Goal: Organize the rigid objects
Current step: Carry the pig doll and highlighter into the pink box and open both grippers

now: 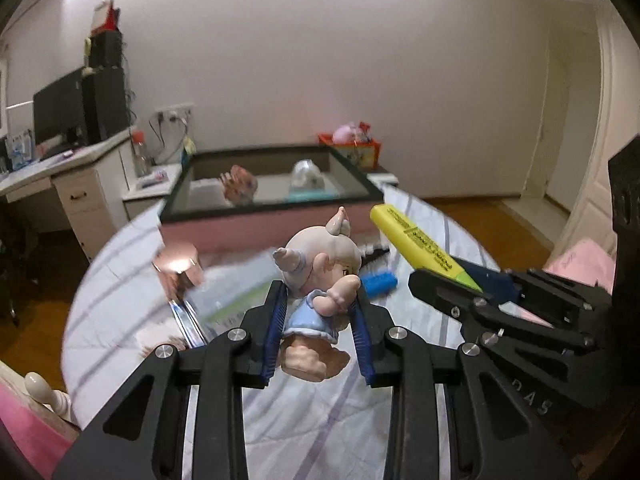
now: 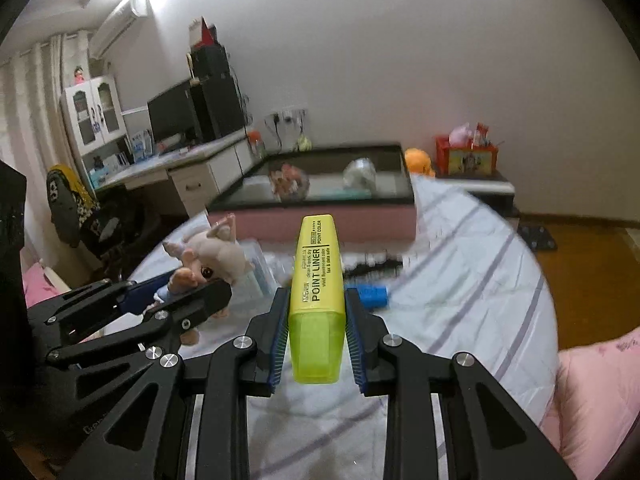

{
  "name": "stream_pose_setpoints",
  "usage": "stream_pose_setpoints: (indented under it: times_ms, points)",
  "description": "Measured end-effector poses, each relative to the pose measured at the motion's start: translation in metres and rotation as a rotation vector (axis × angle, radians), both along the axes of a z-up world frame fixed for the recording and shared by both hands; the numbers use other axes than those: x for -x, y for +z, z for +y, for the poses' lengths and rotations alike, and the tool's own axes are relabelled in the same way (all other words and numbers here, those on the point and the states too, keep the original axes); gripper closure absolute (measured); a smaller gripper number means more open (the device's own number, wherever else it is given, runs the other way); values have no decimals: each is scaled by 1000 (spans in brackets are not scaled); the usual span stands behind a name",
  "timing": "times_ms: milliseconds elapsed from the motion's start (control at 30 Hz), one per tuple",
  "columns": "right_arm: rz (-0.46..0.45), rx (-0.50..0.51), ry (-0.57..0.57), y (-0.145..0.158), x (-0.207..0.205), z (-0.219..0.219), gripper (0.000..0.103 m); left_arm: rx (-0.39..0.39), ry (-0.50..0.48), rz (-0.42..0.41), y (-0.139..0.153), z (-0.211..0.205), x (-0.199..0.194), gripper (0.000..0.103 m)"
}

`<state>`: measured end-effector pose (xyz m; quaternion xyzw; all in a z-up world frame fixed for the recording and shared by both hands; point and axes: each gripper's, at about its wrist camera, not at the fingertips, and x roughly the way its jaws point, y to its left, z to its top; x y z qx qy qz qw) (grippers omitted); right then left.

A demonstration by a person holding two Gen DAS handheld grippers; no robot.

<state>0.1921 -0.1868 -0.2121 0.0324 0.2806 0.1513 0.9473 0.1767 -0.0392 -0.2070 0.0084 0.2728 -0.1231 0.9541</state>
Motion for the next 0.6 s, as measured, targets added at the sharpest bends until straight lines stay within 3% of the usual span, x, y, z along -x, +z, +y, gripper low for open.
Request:
stream_pose_setpoints:
  times_ms: [600]
  points:
    - [-272, 31, -20, 89, 4, 37, 75, -58, 132, -255, 86, 22, 7, 72]
